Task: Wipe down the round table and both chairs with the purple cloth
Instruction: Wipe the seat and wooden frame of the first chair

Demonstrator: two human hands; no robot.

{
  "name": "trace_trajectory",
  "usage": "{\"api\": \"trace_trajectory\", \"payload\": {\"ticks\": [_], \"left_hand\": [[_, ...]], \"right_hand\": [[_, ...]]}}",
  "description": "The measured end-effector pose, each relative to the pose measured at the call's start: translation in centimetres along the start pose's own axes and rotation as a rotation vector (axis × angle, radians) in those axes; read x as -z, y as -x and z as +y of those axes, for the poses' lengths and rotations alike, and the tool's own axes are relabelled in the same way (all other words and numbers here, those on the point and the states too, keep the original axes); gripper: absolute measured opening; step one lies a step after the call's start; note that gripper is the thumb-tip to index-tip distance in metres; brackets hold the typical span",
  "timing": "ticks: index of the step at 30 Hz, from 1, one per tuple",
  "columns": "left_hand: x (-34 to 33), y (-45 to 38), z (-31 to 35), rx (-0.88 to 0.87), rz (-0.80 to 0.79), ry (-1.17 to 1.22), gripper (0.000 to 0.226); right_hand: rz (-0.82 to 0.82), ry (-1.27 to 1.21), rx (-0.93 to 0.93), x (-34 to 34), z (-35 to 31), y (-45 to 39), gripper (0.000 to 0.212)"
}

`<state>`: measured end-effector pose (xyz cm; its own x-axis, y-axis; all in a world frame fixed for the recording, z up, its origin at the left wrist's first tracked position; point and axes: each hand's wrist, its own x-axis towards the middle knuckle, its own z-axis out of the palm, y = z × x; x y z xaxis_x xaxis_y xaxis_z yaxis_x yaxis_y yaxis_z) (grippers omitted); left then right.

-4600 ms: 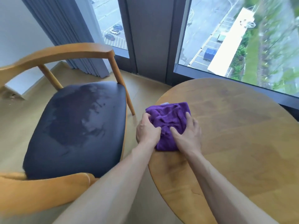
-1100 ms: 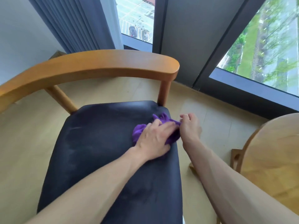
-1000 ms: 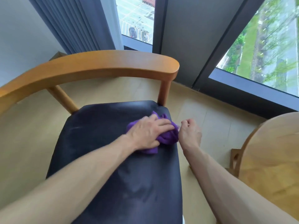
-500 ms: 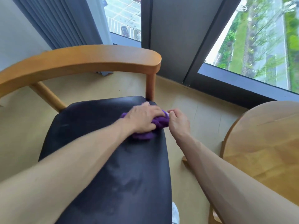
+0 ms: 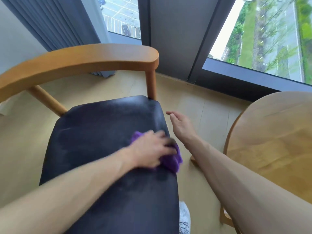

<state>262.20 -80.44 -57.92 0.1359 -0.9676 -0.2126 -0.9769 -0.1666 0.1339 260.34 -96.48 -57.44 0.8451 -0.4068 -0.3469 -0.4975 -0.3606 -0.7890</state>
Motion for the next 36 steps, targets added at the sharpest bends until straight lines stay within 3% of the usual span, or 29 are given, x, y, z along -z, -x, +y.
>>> {"api": "trace_trajectory", "payload": {"ticks": [2,4,6,7,9,12,14,16,18,20,22,24,26,29,31,33,36], "left_hand": [[1.1,0.2,-5.6,0.362,0.122,-0.090,0.062],[1.1,0.9,-8.4,0.822,0.214,0.039,0.063],[0.5,0.8,-6.4,1.041,0.283,0.173,0.061],[0.1,0.8,-4.2,1.034,0.297,0.185,0.059],[-1.3,1.2,0.9,0.854,0.312,0.177,0.054],[-2.7,4.7,6.2,0.344,0.200,0.235,0.054],[-2.8,7.5,4.9,0.013,0.095,0.162,0.056],[-2.4,10.5,1.1,-0.050,0.073,0.049,0.055],[-2.5,14.3,-3.3,0.254,0.157,0.047,0.054],[-3.4,18.0,-6.3,0.794,0.245,0.096,0.059],[-4.0,18.0,-5.9,1.275,0.345,0.196,0.057],[-3.3,14.0,-2.9,1.528,0.412,0.287,0.050],[-2.6,9.1,1.6,1.447,0.418,0.340,0.046],[-3.2,5.6,7.8,0.834,0.340,0.294,0.052],[-3.7,7.5,5.9,0.521,0.296,0.222,0.052],[-3.6,11.3,0.5,0.525,0.247,0.116,0.055],[-4.1,18.4,-8.4,0.921,0.257,0.061,0.057]], "right_hand": [[-0.003,0.005,0.066,-0.1,-0.5,0.1,0.037],[0.001,0.015,0.101,0.0,-0.6,0.0,0.036],[0.002,0.026,0.121,-0.1,-0.6,0.1,0.036],[-0.002,0.035,0.131,-0.4,-0.7,0.1,0.036],[-0.006,0.050,0.138,-1.3,-0.8,0.4,0.036],[-0.057,0.091,0.156,-3.5,-1.4,1.3,0.035],[-0.099,0.233,0.202,-4.7,-1.7,1.8,0.035],[-0.146,0.440,0.239,-5.4,-2.1,2.2,0.034],[-0.199,0.552,0.233,-5.6,-2.6,2.5,0.035],[-0.245,0.585,0.198,-5.4,-2.8,2.5,0.036],[-0.257,0.608,0.198,-5.2,-2.7,2.6,0.036],[-0.230,0.631,0.209,-5.6,-2.9,3.0,0.036],[-0.183,0.656,0.200,-6.5,-3.0,3.4,0.035],[-0.090,0.589,0.125,-7.8,-3.9,3.5,0.024],[-0.047,0.505,0.033,-8.5,-4.5,3.4,0.017],[-0.007,0.484,0.005,-9.2,-4.7,3.3,0.028],[0.011,0.595,-0.029,-10.1,-4.9,3.5,0.044]]}}
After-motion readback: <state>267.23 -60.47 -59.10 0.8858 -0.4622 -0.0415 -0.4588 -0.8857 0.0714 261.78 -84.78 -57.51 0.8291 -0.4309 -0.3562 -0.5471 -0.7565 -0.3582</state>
